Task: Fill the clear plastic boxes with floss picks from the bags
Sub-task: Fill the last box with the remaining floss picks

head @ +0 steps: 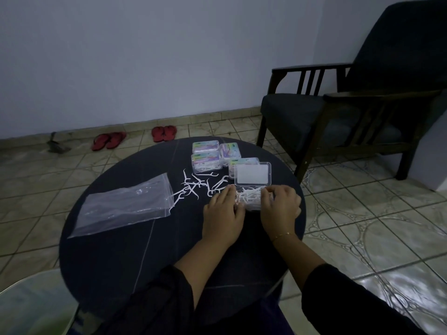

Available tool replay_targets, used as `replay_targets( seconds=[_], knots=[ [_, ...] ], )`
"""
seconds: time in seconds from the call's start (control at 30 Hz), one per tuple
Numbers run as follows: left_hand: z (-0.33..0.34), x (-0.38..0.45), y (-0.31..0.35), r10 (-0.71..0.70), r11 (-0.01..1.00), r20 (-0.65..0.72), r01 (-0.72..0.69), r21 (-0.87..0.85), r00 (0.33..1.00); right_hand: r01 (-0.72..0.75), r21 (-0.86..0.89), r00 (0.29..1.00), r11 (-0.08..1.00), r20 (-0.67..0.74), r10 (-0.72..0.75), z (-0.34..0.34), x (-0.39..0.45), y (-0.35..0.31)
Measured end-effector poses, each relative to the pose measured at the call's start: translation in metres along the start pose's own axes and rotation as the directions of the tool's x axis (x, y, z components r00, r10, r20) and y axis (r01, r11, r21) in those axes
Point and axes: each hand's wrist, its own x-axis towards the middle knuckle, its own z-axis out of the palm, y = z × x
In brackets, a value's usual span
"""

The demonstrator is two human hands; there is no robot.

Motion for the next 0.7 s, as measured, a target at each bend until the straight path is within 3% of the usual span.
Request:
replay_targets(
  seconds=[0.13, 0.3, 0.47, 0.57, 0.7],
  knots=[
    [-0.014, 0.006, -0.009, -0.046, 0.997, -0.094, 0.051, 0.059, 0.994, 0.333, -0.245, 0.943, 0.910, 0.102, -0.318, 0.000, 0.002, -0.018],
    [-0.043, 0.038, -0.043, -0.001, 0.906, -0.059, 0.026, 0.423, 0.998, 0.687, -0.422, 0.723, 0.592, 0.482, -0.495, 0.016, 0.024, -0.054],
    [-0.065, 0.072, -0.074, 0.083, 0.764, 0.129, -0.146, 0.629, 0.988, 0.803, -0.464, 0.593, 0.374, 0.677, -0.435, 0.041, 0.040, -0.078],
    [-0.064, 0.093, -0.080, 0.144, 0.771, 0.273, -0.281, 0.571, 0.951, 0.841, -0.459, 0.541, 0.287, 0.741, -0.399, 0.053, 0.047, -0.087],
    [-0.053, 0.114, -0.078, 0.133, 0.809, 0.396, -0.330, 0.486, 0.908, 0.872, -0.427, 0.485, 0.239, 0.817, -0.313, 0.062, 0.052, -0.093]
  ],
)
